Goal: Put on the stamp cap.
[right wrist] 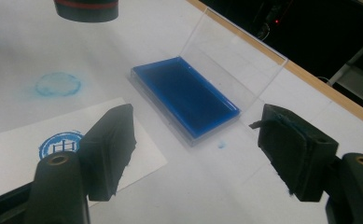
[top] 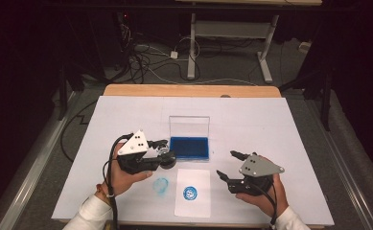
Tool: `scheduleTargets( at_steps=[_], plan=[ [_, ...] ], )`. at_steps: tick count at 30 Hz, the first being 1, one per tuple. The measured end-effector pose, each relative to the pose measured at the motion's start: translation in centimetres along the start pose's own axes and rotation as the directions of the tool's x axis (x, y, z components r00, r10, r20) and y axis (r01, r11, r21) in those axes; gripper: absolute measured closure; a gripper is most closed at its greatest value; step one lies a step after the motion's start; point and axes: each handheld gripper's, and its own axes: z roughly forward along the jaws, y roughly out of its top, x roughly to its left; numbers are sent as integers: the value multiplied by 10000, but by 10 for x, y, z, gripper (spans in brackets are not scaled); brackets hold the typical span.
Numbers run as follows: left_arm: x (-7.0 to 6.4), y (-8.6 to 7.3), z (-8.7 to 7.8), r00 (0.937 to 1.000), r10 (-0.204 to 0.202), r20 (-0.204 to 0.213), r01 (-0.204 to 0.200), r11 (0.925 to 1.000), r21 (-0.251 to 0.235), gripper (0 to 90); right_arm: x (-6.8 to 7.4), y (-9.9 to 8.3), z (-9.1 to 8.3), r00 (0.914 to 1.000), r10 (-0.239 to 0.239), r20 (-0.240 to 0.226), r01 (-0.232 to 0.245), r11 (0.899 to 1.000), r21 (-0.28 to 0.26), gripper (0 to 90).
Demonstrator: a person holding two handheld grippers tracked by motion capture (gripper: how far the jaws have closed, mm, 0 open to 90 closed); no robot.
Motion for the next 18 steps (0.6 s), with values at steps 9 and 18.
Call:
scheduleTargets(
  at_steps=[9,18],
  plan=[
    [5,0,-1,9995,8,-330,-2,9998,183,548,-6,-14,-16,9992,113,386,-120,9997,195,279],
    [16,2,1,9979,9,-646,24,9987,512,548,-14,-31,-35,9964,579,613,-601,9976,345,277]
  ],
)
